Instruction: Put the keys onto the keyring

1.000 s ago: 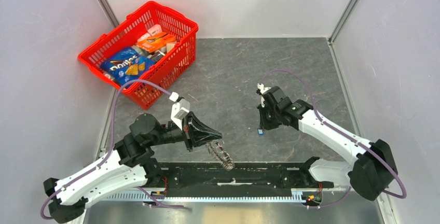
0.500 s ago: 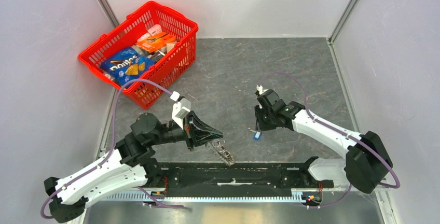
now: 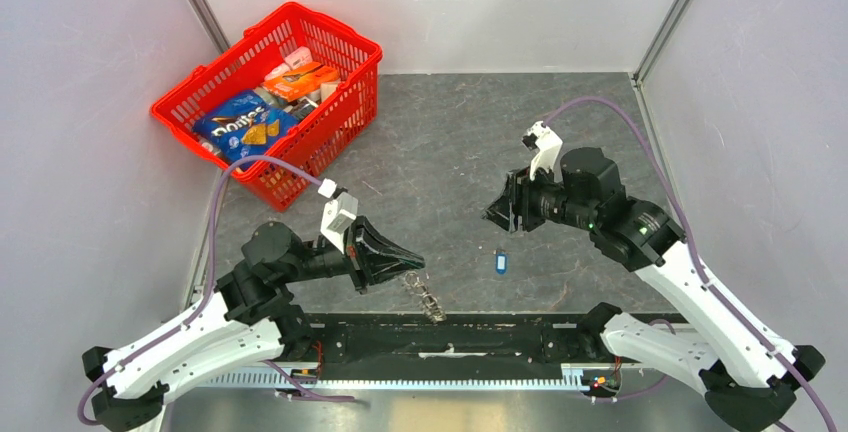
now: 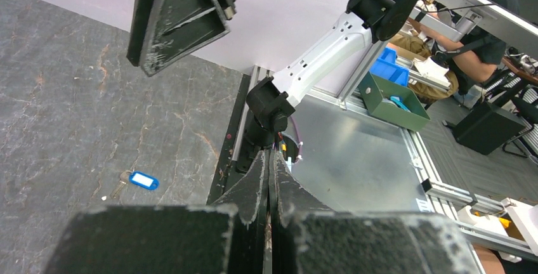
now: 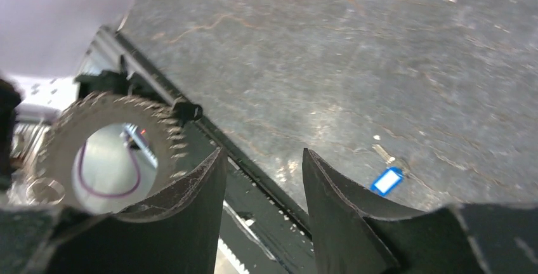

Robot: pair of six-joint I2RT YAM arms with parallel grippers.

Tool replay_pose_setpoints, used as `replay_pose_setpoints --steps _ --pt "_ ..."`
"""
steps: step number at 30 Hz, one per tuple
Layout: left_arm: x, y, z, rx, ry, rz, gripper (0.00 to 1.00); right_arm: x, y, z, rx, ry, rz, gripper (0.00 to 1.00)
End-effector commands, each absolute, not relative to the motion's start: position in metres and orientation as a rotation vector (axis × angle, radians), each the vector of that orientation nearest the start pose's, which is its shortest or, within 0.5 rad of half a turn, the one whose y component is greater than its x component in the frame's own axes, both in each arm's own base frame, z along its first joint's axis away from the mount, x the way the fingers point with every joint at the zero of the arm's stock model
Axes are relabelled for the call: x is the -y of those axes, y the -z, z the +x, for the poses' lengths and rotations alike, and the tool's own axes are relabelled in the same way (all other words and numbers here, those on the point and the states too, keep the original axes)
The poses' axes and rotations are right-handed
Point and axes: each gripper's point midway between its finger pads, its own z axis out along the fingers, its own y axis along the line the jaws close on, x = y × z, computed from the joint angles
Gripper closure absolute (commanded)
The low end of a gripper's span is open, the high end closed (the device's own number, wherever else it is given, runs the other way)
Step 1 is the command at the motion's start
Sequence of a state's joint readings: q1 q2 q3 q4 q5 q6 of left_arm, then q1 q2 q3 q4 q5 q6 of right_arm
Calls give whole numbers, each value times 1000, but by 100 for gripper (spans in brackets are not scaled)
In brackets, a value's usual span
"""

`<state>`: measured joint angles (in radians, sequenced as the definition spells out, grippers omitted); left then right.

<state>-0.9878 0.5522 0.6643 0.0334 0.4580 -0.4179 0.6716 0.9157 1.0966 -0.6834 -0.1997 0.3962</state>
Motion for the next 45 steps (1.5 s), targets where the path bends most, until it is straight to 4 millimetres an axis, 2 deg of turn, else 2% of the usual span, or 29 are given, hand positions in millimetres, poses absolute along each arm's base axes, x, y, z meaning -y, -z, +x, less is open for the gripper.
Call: replay_pose_setpoints --steps 1,8,14,23,33,36,45 --pt "261 -371 55 -1242 1492 838 98 -235 -309 154 -2014 -1059 -677 46" --pt "259 -378 53 -1222 1504 833 98 -263 -346 122 -1805 -1375 -867 50" --pt "260 -382 54 -1218 1509 825 98 -274 -363 113 -1660 -1482 -958 51" --pt "266 -391 61 -1235 1516 787 98 -285 -363 101 -1487 -1482 -1108 50" --pt "270 -396 75 -1270 1503 712 98 -304 -346 84 -1374 -1385 -1282 49" --pt "272 -396 79 -1276 1499 694 98 -309 -338 88 -1372 -1327 -1293 50" --pt "273 -398 82 -1277 1500 664 98 -316 -342 90 -1308 -1277 -1258 52"
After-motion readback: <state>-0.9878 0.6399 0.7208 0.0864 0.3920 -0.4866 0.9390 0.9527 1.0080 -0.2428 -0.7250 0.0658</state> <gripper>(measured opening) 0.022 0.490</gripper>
